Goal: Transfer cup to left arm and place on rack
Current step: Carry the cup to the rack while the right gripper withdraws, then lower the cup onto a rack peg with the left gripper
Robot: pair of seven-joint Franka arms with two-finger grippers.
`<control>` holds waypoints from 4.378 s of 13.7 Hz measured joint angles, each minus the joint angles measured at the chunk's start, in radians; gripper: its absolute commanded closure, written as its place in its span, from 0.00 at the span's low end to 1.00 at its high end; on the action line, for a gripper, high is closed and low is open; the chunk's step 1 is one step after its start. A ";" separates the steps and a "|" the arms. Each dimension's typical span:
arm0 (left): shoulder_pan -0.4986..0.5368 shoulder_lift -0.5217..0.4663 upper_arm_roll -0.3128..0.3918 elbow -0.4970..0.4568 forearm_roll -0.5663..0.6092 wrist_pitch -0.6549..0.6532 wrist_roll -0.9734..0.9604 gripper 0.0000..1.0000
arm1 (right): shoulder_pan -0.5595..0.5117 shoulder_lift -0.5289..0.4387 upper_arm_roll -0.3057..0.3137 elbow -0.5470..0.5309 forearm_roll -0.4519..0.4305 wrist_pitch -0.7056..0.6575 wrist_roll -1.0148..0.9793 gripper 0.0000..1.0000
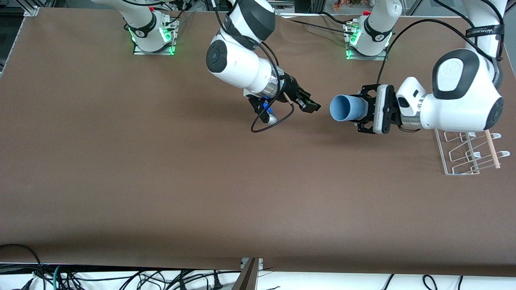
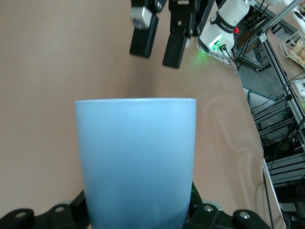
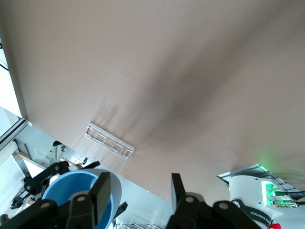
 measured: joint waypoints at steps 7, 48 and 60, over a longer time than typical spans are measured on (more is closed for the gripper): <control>0.004 -0.012 0.042 0.169 0.601 -0.075 -0.027 0.99 | -0.100 -0.078 -0.049 0.015 -0.223 -0.208 -0.076 0.00; 0.147 -0.088 0.066 -0.500 1.947 0.380 -0.700 1.00 | -0.488 -0.604 -0.261 -0.341 -0.685 -0.705 -1.365 0.00; 0.167 -0.142 0.072 -0.513 1.947 0.381 -0.598 1.00 | -0.488 -0.589 -0.267 -0.340 -0.685 -0.670 -1.376 0.00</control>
